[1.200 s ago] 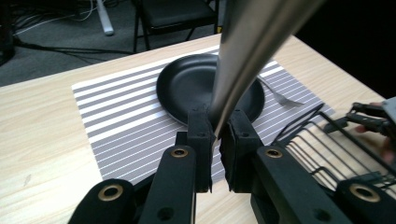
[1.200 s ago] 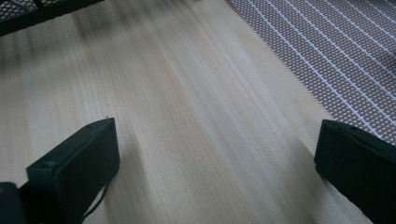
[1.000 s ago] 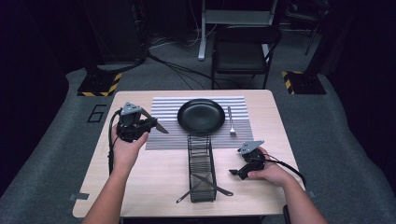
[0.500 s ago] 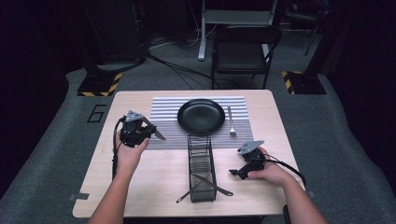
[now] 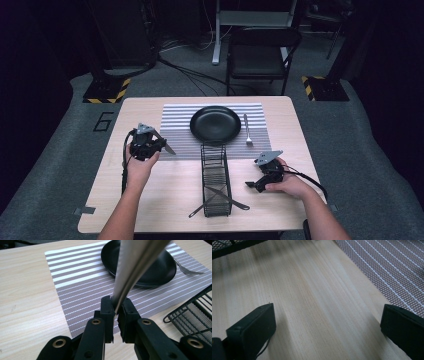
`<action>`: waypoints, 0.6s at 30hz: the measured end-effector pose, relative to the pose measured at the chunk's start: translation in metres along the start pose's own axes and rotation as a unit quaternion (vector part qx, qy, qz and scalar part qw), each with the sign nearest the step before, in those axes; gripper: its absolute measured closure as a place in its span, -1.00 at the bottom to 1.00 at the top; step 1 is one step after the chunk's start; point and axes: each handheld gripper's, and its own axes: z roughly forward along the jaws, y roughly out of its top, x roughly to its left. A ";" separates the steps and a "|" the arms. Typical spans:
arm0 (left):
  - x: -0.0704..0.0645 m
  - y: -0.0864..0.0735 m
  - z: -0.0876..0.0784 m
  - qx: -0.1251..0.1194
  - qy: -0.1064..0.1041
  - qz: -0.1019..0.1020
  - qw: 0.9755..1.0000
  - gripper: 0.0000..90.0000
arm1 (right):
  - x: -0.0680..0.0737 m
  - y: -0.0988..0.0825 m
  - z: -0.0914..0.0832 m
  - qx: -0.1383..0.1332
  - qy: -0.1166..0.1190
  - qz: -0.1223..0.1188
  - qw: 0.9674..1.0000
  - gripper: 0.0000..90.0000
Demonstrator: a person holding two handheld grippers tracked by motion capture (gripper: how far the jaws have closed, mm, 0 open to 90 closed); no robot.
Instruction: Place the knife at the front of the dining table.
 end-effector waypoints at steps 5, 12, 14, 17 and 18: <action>0.003 0.000 0.000 -0.002 -0.002 -0.010 1.000 0.83 | 0.000 0.000 0.000 0.000 0.000 0.000 1.000 -1.00; 0.005 0.000 0.001 -0.011 0.003 -0.025 1.000 0.83 | 0.000 0.000 0.000 0.000 0.000 0.002 1.000 -1.00; 0.005 0.001 0.002 -0.015 0.005 -0.027 1.000 0.81 | 0.000 0.000 0.000 0.000 -0.001 0.003 1.000 -1.00; 0.006 0.003 0.000 -0.042 0.008 -0.037 0.998 0.79 | 0.000 0.000 0.000 0.000 0.000 0.002 1.000 -1.00; 0.007 0.004 -0.001 -0.041 0.007 -0.040 0.998 0.79 | 0.000 0.000 0.000 0.000 0.000 0.002 1.000 -1.00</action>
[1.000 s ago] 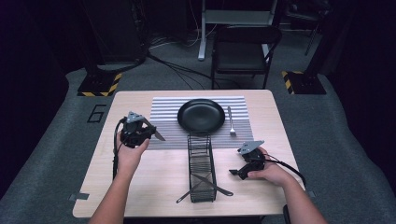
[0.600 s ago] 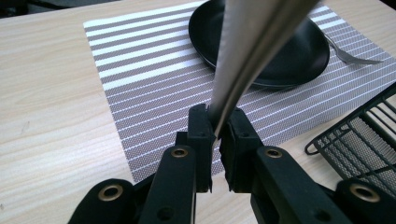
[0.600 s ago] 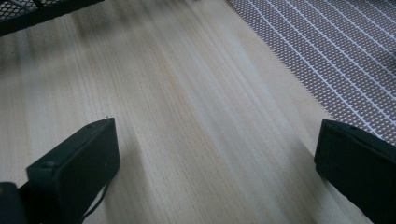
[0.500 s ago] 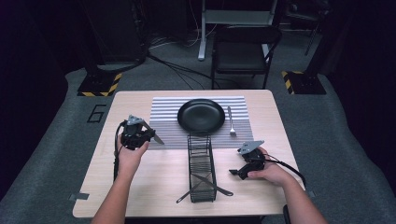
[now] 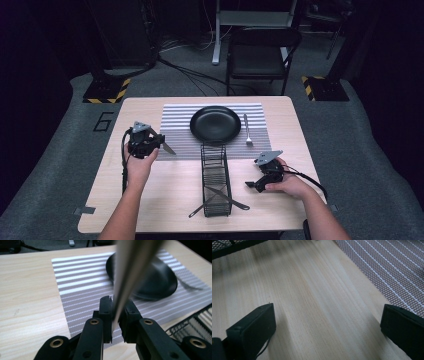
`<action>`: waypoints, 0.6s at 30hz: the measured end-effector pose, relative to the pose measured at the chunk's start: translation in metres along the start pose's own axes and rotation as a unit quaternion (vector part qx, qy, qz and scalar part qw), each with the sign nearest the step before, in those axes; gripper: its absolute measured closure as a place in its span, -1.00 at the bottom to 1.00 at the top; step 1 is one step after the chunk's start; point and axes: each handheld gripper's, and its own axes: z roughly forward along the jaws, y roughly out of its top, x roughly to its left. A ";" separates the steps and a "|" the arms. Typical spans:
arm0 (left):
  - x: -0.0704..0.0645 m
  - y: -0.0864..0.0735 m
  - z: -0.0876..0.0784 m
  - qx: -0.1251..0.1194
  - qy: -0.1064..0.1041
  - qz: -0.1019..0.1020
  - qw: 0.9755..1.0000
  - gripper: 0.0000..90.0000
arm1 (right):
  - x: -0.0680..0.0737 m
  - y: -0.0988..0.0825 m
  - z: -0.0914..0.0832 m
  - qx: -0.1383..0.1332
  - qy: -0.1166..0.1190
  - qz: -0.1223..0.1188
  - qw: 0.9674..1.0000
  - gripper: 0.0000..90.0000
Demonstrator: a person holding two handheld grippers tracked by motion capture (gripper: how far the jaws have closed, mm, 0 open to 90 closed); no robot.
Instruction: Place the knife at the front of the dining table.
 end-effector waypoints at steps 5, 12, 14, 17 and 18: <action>-0.002 0.003 0.004 -0.011 -0.004 -0.002 1.000 0.84 | 0.000 0.000 0.000 -0.001 0.000 -0.002 1.000 -1.00; -0.007 0.012 0.014 -0.015 0.000 0.009 1.000 0.84 | 0.000 0.000 0.000 0.000 0.000 0.000 1.000 -1.00; -0.006 0.016 0.019 -0.015 0.001 0.006 1.000 0.84 | 0.000 0.000 0.000 0.000 0.001 -0.002 1.000 -1.00; -0.005 0.022 0.030 -0.025 0.003 -0.002 1.000 0.84 | 0.000 0.000 0.000 0.000 0.000 -0.001 1.000 -1.00; -0.005 0.022 0.030 -0.025 0.003 -0.002 1.000 0.84 | 0.000 0.000 0.000 0.000 0.001 -0.001 1.000 -1.00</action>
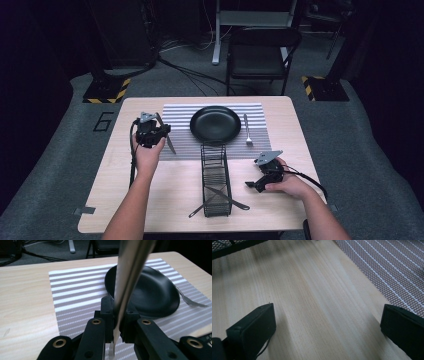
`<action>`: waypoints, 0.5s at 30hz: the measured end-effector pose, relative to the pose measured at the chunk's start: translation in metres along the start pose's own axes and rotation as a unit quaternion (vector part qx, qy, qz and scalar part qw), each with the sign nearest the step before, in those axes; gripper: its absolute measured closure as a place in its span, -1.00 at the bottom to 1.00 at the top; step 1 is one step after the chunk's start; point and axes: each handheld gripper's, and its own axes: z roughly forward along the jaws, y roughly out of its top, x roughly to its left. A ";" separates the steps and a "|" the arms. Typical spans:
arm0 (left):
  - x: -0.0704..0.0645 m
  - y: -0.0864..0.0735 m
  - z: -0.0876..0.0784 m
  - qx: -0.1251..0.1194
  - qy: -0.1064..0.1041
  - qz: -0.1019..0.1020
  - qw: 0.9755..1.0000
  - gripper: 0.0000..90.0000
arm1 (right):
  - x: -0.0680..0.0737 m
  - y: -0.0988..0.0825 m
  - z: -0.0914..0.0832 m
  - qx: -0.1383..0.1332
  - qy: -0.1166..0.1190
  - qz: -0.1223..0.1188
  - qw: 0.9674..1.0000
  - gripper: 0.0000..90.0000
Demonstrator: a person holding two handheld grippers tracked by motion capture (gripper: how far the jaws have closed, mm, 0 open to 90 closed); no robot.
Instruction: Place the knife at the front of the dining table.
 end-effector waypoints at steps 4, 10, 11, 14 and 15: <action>0.002 0.000 0.009 -0.018 0.002 -0.012 1.000 0.84 | 0.000 0.000 0.000 0.000 -0.001 0.000 1.000 -1.00; 0.008 0.000 0.019 -0.031 0.007 -0.028 0.999 0.83 | 0.000 0.000 0.000 0.000 0.000 0.000 1.000 -1.00; 0.009 0.000 0.021 -0.033 0.007 -0.031 0.999 0.83 | 0.000 0.000 0.000 0.000 0.000 0.000 1.000 -1.00; 0.011 -0.002 0.024 -0.032 0.013 -0.034 0.999 0.82 | 0.000 0.000 0.000 0.000 0.000 0.000 1.000 -1.00; 0.012 -0.003 0.025 -0.031 0.016 -0.033 0.999 0.82 | 0.000 0.000 0.000 0.000 0.000 0.000 1.000 -1.00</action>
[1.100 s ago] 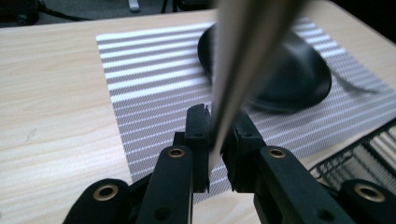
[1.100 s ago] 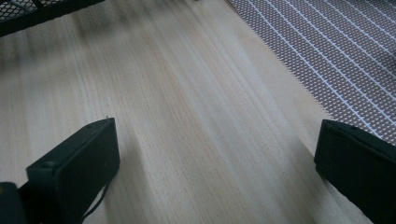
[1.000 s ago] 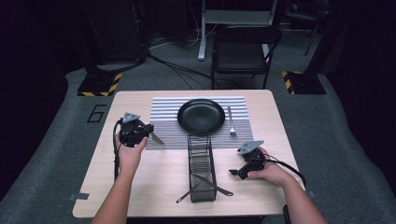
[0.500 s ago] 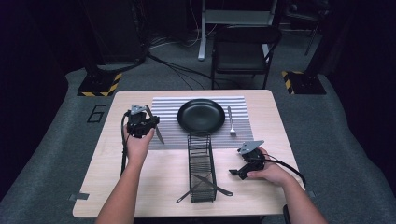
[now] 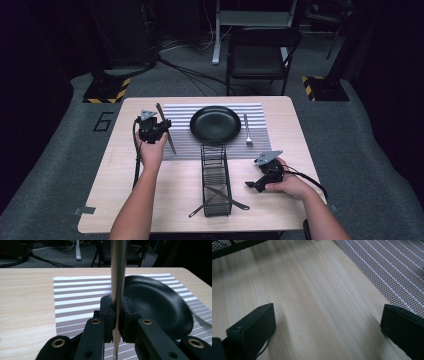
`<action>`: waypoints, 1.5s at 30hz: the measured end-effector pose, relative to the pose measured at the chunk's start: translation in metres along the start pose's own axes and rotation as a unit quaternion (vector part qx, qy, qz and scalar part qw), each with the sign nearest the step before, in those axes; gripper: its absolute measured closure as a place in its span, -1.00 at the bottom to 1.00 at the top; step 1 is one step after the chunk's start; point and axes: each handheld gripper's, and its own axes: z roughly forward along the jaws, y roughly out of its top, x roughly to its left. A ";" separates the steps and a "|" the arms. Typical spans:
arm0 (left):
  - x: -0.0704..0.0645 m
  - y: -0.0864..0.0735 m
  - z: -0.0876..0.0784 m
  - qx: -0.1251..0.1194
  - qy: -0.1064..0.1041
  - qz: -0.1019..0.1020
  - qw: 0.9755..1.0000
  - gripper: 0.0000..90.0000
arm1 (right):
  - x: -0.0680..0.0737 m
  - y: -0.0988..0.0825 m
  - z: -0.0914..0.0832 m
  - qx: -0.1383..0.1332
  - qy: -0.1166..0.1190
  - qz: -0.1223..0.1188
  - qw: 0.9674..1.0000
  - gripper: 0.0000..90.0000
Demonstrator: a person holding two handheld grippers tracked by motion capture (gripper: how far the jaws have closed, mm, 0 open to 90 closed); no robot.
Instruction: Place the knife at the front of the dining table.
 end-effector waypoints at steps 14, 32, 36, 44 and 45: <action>0.001 0.006 0.025 0.025 0.006 0.006 1.000 0.81 | 0.000 0.000 0.000 0.000 0.000 0.000 1.000 -1.00; 0.011 0.015 0.081 0.077 0.016 -0.049 0.996 0.81 | 0.000 0.000 0.000 -0.001 0.001 -0.002 1.000 -1.00; 0.018 0.010 0.090 0.074 0.017 -0.068 0.995 0.81 | 0.000 0.000 0.000 0.000 0.000 0.000 1.000 -1.00; 0.022 0.007 0.106 0.090 0.028 -0.078 0.993 0.80 | 0.000 0.000 0.000 0.000 0.001 -0.001 1.000 -1.00; 0.022 0.007 0.108 0.092 0.030 -0.077 0.992 0.80 | 0.000 0.000 0.000 0.000 0.001 -0.001 1.000 -1.00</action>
